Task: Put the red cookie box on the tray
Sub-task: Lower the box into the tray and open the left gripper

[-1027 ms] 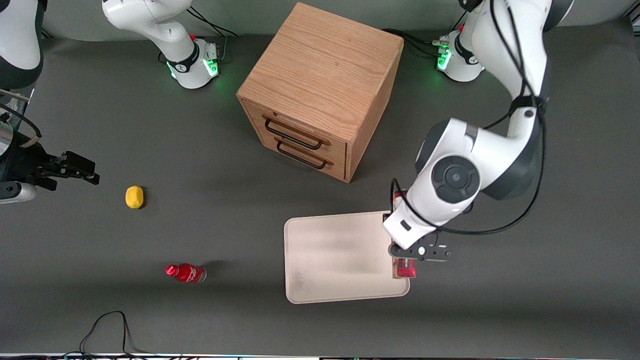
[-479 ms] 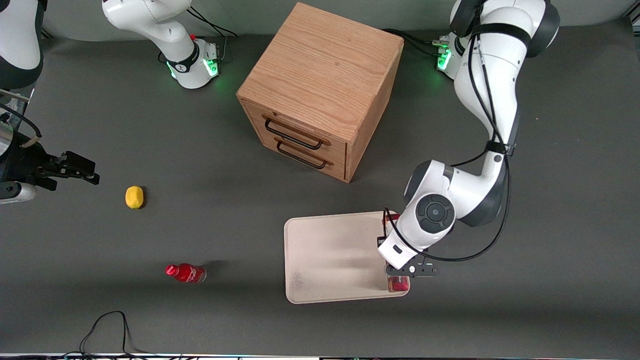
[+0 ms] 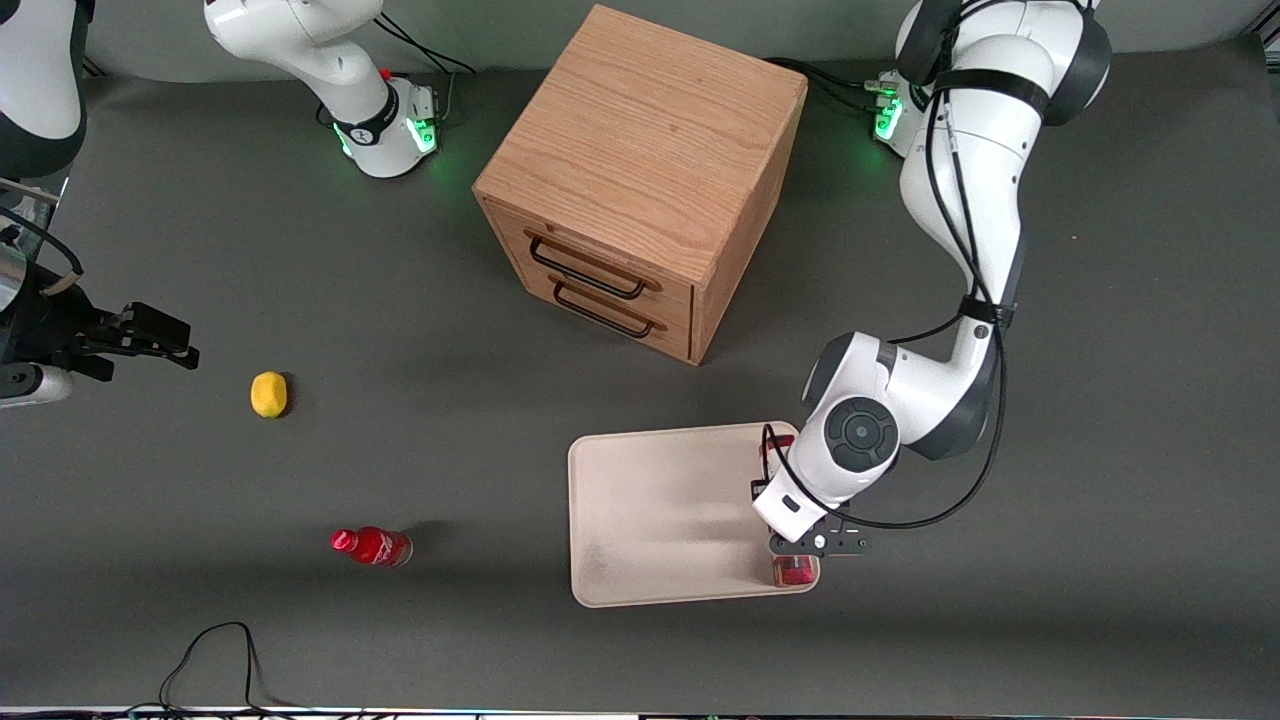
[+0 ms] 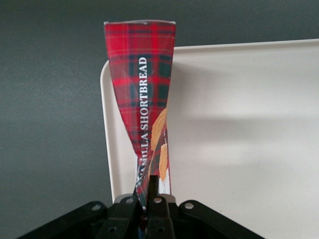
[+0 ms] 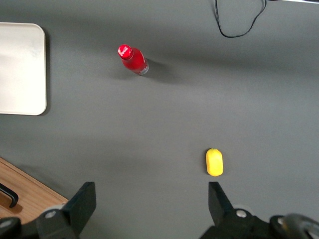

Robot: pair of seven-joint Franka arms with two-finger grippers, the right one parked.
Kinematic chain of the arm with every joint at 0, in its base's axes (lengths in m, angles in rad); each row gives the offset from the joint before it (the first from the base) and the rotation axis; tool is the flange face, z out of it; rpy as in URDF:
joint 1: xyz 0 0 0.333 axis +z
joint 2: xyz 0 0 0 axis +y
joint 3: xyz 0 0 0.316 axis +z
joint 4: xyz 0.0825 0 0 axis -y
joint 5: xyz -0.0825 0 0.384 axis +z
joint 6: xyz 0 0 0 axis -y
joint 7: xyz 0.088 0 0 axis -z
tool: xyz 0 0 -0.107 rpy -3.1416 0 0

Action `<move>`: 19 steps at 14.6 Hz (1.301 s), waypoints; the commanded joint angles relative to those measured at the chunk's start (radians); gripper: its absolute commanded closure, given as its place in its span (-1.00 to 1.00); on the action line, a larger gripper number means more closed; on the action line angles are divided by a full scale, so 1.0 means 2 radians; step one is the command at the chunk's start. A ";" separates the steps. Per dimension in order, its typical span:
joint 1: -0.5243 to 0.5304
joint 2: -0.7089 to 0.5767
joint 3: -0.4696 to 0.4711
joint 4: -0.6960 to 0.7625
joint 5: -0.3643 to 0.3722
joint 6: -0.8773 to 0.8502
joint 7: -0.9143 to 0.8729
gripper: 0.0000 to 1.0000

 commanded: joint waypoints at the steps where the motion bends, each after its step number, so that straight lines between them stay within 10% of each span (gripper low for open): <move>1: -0.002 -0.004 0.003 -0.006 0.001 0.009 0.000 -0.83; 19: -0.001 -0.226 0.005 -0.001 0.002 -0.220 -0.043 -1.00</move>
